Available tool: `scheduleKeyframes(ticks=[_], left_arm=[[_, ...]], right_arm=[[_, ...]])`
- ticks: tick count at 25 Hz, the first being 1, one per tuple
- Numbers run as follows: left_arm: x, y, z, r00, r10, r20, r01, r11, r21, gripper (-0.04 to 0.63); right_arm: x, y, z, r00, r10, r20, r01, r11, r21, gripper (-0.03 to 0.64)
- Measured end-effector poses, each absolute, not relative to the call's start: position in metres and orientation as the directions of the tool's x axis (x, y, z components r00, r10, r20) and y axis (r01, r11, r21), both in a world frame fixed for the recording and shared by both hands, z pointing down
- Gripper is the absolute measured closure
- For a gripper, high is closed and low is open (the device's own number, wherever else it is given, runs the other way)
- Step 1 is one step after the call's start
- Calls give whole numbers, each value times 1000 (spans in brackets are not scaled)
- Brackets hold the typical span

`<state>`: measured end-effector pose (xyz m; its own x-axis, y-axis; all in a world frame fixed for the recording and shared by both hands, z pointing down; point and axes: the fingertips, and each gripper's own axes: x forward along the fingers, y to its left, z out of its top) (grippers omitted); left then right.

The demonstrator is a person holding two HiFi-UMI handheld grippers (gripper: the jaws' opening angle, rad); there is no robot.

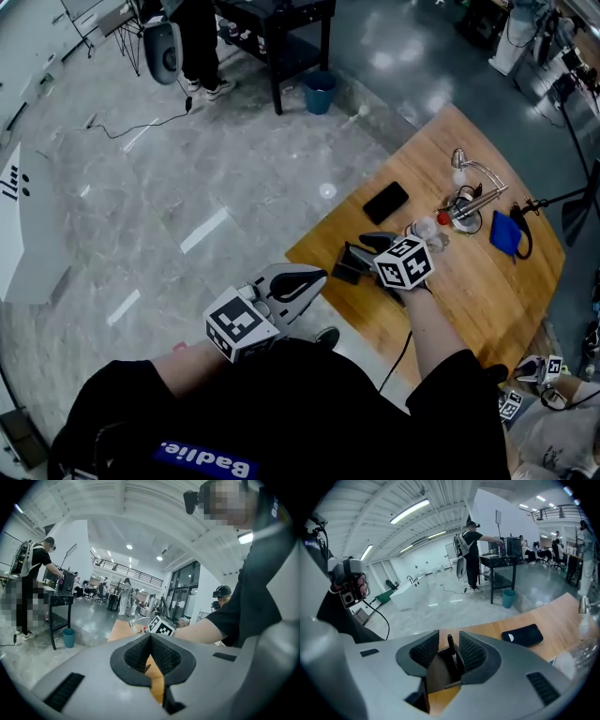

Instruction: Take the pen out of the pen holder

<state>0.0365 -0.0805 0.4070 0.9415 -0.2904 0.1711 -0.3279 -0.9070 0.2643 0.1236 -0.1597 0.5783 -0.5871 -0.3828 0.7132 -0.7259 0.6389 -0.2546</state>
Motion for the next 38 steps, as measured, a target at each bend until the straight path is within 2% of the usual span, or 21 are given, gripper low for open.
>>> scheduleKeyframes(ticks=[16, 21, 23, 25, 38], left_arm=[[24, -83, 420, 933, -306, 191, -353, -884, 307, 597], [19, -84, 425, 930, -306, 201, -358, -876, 322, 597], [19, -85, 425, 931, -304, 201, -357, -876, 325, 597], [18, -85, 425, 931, -303, 203, -356, -876, 327, 597], [22, -87, 428, 934, -296, 202, -349, -878, 327, 597]], right_arm=[[114, -162, 619, -530, -235, 815, -662, 714, -225, 499], [112, -162, 622, -509, -226, 831, -638, 746, -188, 509], [112, -162, 621, -509, -225, 831, -633, 752, -183, 551], [111, -163, 620, -511, -220, 831, -627, 757, -185, 563], [111, -167, 599, -555, -261, 790, -619, 764, -183, 568]])
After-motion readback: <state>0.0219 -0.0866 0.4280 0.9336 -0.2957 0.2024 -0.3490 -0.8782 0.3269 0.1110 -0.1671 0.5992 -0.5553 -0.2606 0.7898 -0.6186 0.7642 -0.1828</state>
